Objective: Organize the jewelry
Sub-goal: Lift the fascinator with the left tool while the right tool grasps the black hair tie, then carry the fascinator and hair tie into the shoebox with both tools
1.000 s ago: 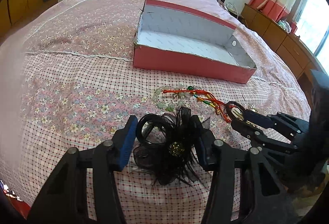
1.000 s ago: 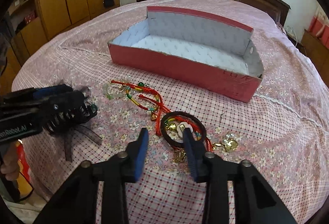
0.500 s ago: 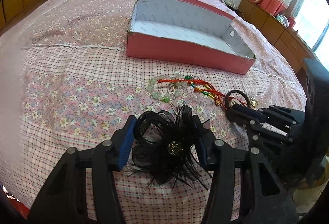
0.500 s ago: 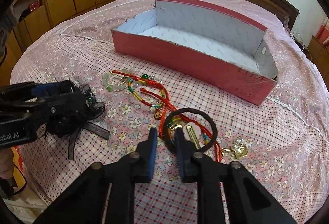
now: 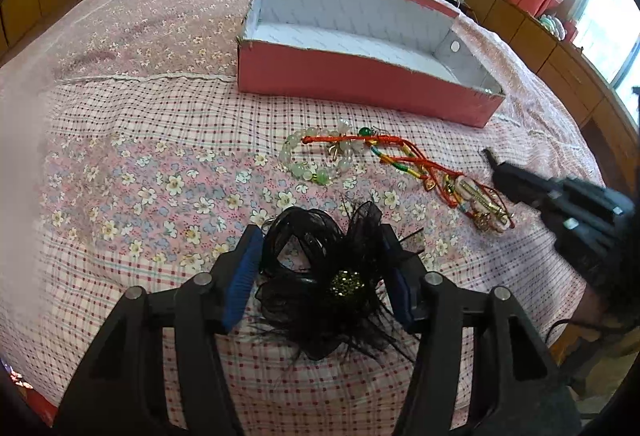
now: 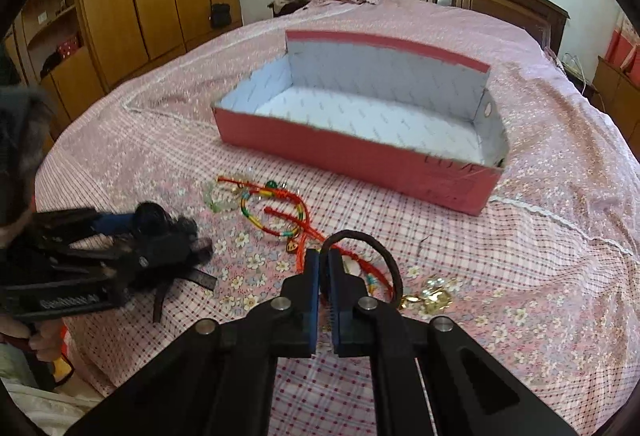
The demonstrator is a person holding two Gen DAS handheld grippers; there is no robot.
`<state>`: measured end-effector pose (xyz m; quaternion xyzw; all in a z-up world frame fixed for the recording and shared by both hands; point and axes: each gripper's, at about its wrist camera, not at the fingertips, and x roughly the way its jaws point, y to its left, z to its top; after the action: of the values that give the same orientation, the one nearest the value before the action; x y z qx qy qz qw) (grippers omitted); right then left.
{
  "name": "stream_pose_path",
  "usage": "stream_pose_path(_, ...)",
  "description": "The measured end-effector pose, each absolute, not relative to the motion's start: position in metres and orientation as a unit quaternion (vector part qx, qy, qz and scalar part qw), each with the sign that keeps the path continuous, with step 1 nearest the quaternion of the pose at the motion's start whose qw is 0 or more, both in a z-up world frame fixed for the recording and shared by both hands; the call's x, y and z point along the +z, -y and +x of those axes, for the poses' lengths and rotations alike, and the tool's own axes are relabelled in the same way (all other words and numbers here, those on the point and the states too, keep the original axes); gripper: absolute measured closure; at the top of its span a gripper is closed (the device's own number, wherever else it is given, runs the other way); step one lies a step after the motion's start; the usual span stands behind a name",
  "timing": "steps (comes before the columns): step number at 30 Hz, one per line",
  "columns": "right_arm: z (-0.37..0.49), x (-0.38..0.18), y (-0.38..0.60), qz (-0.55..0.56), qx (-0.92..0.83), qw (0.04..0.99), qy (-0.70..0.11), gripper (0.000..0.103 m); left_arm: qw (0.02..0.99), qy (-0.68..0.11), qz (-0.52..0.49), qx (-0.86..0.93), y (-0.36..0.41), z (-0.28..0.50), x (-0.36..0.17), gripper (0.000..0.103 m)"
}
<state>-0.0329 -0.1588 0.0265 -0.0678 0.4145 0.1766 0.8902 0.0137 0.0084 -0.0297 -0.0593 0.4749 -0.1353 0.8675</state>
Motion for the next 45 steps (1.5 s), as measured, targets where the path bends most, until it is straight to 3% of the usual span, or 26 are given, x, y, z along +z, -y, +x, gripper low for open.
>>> stream_pose_path(12, -0.042, 0.052, 0.172, -0.053, 0.173, 0.907, -0.381, 0.097, 0.87, -0.469, -0.067, -0.138, -0.012, 0.009, -0.027, 0.054)
stream_pose_path(25, -0.041, 0.072, 0.185, -0.035, 0.17, 0.918, -0.357, 0.097, 0.89, -0.426, -0.06, -0.151, -0.012, 0.007, 0.023, 0.054)
stream_pose_path(45, 0.021, 0.093, 0.188, -0.038, 0.156, 0.923, -0.349, 0.097, 0.911, -0.385, -0.033, -0.143, 0.007, 0.087, 0.062, 0.054)
